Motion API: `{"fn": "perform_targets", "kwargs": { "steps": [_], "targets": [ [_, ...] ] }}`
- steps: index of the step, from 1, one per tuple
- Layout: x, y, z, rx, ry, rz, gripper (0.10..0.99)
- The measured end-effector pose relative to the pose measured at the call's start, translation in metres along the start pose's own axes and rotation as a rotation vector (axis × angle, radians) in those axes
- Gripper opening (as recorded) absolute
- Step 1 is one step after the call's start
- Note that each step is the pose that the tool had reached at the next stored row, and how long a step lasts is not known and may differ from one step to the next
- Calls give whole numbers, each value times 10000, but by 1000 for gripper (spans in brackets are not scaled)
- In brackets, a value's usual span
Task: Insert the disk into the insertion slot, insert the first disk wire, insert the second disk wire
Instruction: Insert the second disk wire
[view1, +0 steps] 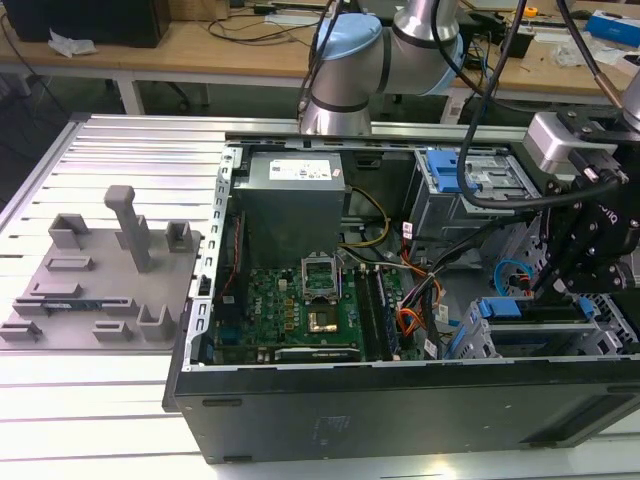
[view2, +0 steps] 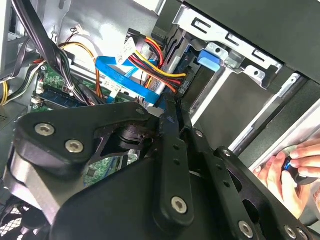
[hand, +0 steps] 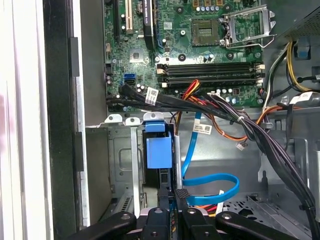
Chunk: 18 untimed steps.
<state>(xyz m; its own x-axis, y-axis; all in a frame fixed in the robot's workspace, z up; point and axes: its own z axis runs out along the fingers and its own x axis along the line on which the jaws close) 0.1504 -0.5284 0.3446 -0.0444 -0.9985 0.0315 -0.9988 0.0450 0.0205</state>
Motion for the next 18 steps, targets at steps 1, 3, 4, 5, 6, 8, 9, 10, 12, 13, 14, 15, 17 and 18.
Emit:
{"fn": "perform_targets", "kwargs": {
  "steps": [1, 3, 4, 5, 6, 8, 9, 10, 12, 13, 14, 15, 17, 18],
  "targets": [
    [0, 0, 5, 0, -1, -1, 161],
    [0, -1, 22, 0, 0, -8, 161],
    [-1, -1, 33, 1, 2, -19, 161],
    [-1, -1, 41, 1, 3, -29, 161],
    [-1, -1, 47, 1, 5, -37, 161],
    [-1, -1, 63, 2, 8, -53, 161],
    [-2, -1, 79, 2, 9, -68, 161],
    [-3, -1, 99, 4, 7, -112, 161],
    [-4, 3, 110, 4, -25, -119, 173],
    [-2, 10, 87, 3, -19, -117, 231],
    [0, 15, 44, 3, -5, -116, 294],
    [2, 18, -62, 4, 1, -119, 353],
    [-4, 26, -194, 5, 19, -117, 420],
    [-5, 27, -241, 5, 21, -118, 420]
  ]
}}
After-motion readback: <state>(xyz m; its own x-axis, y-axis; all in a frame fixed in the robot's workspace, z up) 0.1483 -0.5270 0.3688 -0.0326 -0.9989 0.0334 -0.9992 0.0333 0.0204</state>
